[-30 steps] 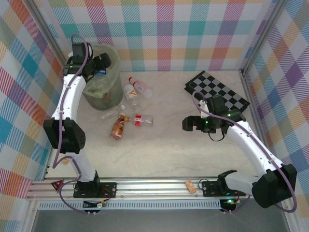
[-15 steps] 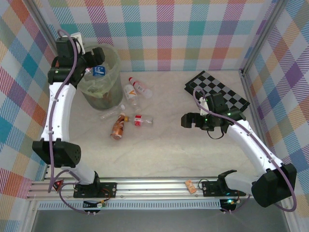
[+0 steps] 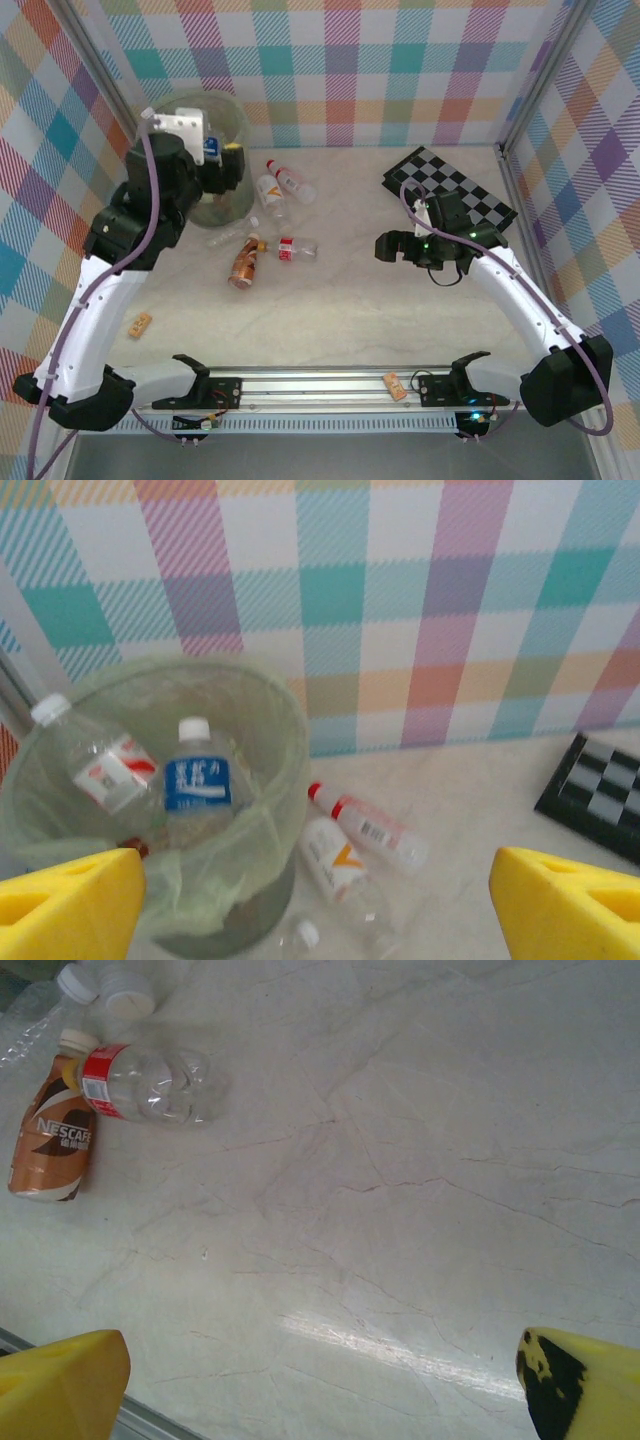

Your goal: Put the plastic bottles in the bin

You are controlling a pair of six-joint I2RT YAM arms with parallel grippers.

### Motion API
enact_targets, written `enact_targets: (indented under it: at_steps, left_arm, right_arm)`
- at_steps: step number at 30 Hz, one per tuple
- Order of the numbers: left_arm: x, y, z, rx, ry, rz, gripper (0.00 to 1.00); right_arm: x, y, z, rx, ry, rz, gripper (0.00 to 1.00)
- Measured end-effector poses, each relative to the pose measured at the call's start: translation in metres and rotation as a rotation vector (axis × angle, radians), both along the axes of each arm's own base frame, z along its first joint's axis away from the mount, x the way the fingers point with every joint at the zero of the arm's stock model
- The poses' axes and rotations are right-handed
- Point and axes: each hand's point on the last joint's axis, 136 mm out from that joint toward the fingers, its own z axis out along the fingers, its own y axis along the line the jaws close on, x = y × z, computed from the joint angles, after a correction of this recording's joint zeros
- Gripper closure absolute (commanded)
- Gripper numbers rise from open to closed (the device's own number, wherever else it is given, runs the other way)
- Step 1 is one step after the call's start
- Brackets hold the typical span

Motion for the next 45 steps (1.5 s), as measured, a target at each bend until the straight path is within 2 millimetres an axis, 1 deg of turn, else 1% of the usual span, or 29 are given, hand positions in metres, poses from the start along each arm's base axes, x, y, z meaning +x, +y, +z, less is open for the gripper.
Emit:
enact_targets:
  at_steps: [2,6,8,12,14,16,17,19,22,24,26,29,33,36,40,45]
  left_arm:
    - [-0.004,-0.009,-0.029,0.042,0.065,-0.011,0.11]
    - [-0.013,-0.028,-0.093,0.108,0.214,-0.047,0.1]
    - [-0.018,-0.03,-0.122,0.126,0.278,-0.046,0.09]
    - [-0.032,-0.017,-0.169,0.163,0.37,-0.009,0.08]
    - [-0.037,-0.012,-0.188,0.165,0.407,0.012,0.08]
    - [-0.038,-0.005,-0.207,0.151,0.451,0.047,0.09]
    - [-0.037,0.0,-0.218,0.135,0.477,0.069,0.1]
    - [-0.035,0.016,-0.243,0.098,0.533,0.134,0.11]
    - [-0.037,0.035,-0.285,0.055,0.619,0.209,0.11]
    - [-0.04,0.038,-0.312,0.044,0.685,0.224,0.11]
    - [-0.04,0.036,-0.338,0.036,0.748,0.225,0.1]
    - [-0.036,0.029,-0.361,0.024,0.802,0.209,0.07]
    - [-0.025,0.019,-0.377,0.002,0.822,0.187,0.05]
    - [-0.018,0.016,-0.388,-0.014,0.839,0.184,0.08]
    - [-0.011,0.018,-0.402,-0.024,0.861,0.194,0.15]
    - [-0.008,0.018,-0.411,-0.017,0.873,0.191,0.33]
  right_arm:
    - [0.003,-0.001,0.0,-0.003,-0.003,-0.012,0.01]
    - [0.009,-0.002,0.003,0.003,-0.026,-0.039,0.01]
    - [0.011,-0.001,0.004,0.012,-0.034,-0.049,0.01]
    - [0.011,-0.001,-0.005,0.016,-0.027,-0.056,0.01]
    - [0.011,0.0,-0.01,0.015,-0.012,-0.057,0.01]
    - [0.014,0.003,-0.015,0.021,0.003,-0.051,0.01]
    - [0.014,0.005,-0.017,0.025,0.014,-0.049,0.01]
    - [0.016,0.008,-0.02,0.04,0.027,-0.046,0.01]
    - [0.018,0.012,-0.017,0.064,0.021,-0.042,0.01]
    - [0.019,0.014,-0.015,0.073,0.015,-0.04,0.01]
    - [0.018,0.015,-0.016,0.078,0.018,-0.036,0.01]
    - [0.017,0.016,-0.016,0.086,0.023,-0.031,0.01]
    - [0.018,0.02,-0.014,0.112,0.025,-0.028,0.01]
    - [0.02,0.023,-0.013,0.126,0.025,-0.028,0.01]
    - [0.021,0.024,-0.014,0.13,0.028,-0.025,0.01]
    - [0.02,0.025,-0.014,0.135,0.03,-0.022,0.01]
